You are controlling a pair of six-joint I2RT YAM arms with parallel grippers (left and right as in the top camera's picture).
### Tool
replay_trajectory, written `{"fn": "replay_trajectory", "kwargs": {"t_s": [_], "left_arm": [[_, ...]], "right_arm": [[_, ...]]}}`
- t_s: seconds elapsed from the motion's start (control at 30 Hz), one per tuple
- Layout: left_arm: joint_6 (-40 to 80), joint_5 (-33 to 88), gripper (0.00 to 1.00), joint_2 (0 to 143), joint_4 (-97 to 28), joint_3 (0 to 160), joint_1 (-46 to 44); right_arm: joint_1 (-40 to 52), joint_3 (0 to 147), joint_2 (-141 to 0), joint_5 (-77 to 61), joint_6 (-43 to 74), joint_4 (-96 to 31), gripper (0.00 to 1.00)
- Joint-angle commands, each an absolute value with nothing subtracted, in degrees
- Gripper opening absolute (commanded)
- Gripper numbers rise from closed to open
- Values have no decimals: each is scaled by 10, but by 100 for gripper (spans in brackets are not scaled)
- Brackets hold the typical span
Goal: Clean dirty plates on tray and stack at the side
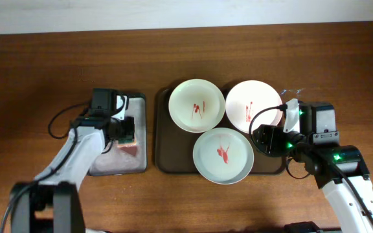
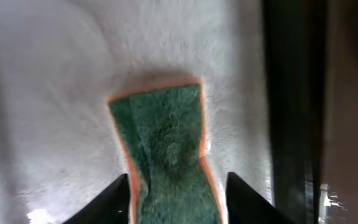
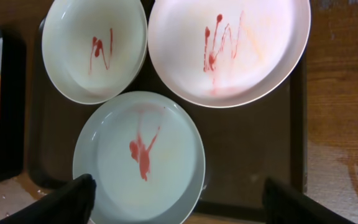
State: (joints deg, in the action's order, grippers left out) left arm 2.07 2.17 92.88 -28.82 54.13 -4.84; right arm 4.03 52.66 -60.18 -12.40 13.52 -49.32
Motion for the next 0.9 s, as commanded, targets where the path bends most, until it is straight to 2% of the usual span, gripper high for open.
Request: {"fn": "replay_trajectory", "kwargs": {"t_s": [0.0,0.07,0.1,0.2,0.23,0.37,0.53,0.8,0.87], "left_arm": [[22,26,41,966,-272,548,-46],[22,26,33,977,-263,548,-46],[22,26,33,982,-260,548,-46],[22,26,4,996,-257,548,-46],[22,27,0,1000,-258,548,-46],[22,68,0,998,-275,552,-46],[22,78,0,930,-392,621,-46],[39,77,0,959,-373,578,-63],[39,78,0,976,-370,571,-63]], "right_arm": [[37,540,-602,-129,138,-493,84],[37,540,-602,-129,138,-493,83],[37,540,-602,-129,138,-493,83],[37,540,-602,-129,138,-493,82],[37,540,-602,-129,138,-493,82],[37,540,-605,-129,138,-503,82],[37,539,-663,-129,109,-540,82],[38,539,-796,-134,107,-532,72],[38,539,-824,-152,94,-532,65]]}}
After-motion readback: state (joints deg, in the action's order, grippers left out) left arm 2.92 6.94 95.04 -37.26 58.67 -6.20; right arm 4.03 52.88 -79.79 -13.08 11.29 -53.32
